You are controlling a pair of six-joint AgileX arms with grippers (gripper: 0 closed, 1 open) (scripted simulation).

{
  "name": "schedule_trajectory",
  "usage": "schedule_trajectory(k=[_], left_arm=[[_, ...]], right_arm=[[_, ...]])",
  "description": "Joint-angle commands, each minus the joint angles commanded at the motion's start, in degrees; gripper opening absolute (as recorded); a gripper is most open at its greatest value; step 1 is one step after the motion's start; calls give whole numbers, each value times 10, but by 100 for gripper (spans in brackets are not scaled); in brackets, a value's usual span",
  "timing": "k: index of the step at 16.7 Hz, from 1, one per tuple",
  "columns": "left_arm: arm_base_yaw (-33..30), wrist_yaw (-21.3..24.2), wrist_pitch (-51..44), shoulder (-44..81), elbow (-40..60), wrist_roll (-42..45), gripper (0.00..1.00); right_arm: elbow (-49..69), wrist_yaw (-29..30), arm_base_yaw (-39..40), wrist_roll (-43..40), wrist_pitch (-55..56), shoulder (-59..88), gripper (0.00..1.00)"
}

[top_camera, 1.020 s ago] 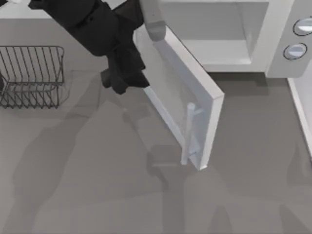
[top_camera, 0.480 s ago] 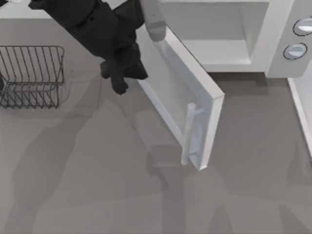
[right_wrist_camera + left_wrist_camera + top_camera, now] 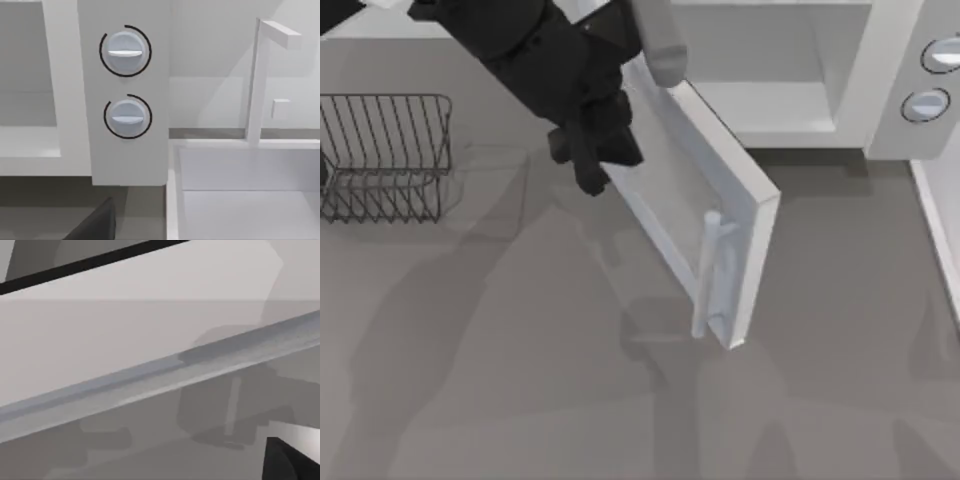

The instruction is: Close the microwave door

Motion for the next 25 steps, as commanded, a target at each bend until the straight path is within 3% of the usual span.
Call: schedule_trajectory(k=[25], left_arm=[[-51,-19,10,39,55,-55,0]], right_arm=[[0,0,0,0,0,0,100]])
